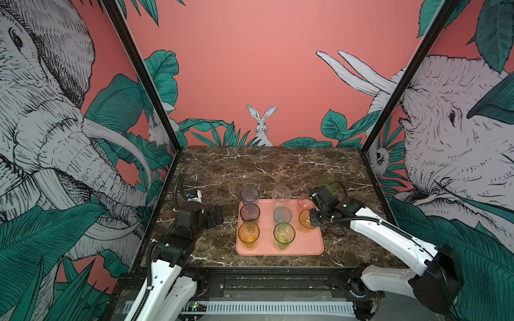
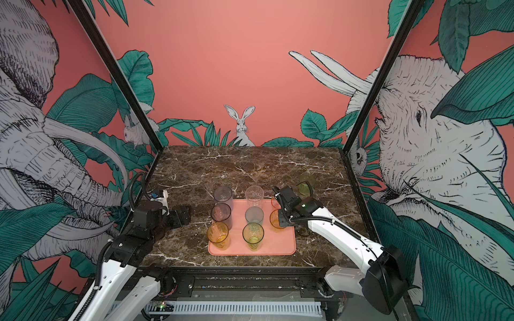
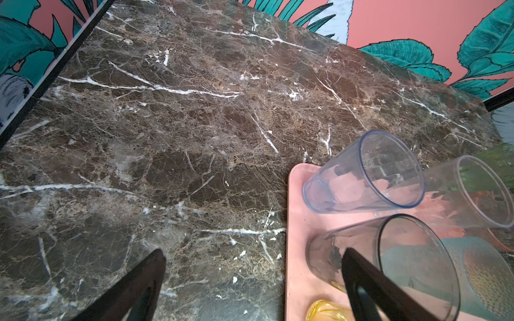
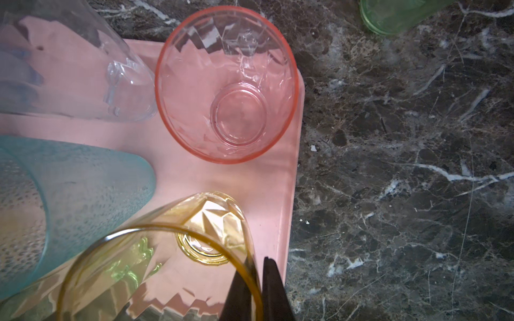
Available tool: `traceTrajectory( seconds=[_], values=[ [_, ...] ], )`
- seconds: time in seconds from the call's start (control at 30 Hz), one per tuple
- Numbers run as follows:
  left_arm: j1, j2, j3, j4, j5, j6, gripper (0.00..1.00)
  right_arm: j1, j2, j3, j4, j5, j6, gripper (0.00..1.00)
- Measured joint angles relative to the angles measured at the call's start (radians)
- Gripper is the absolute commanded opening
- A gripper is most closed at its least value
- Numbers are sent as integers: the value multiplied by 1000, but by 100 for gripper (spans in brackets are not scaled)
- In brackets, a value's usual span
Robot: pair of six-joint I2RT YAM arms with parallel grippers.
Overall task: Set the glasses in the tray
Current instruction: 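Lower the yellow cup onto the tray beside the pink-rimmed cup, open right gripper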
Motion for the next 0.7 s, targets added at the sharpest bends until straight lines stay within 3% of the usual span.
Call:
traceTrajectory(
  seconds=[0.7],
  values=[
    [0, -15, -24, 5, 0, -3, 99, -17, 75, -32, 80, 27, -8, 0]
  ],
)
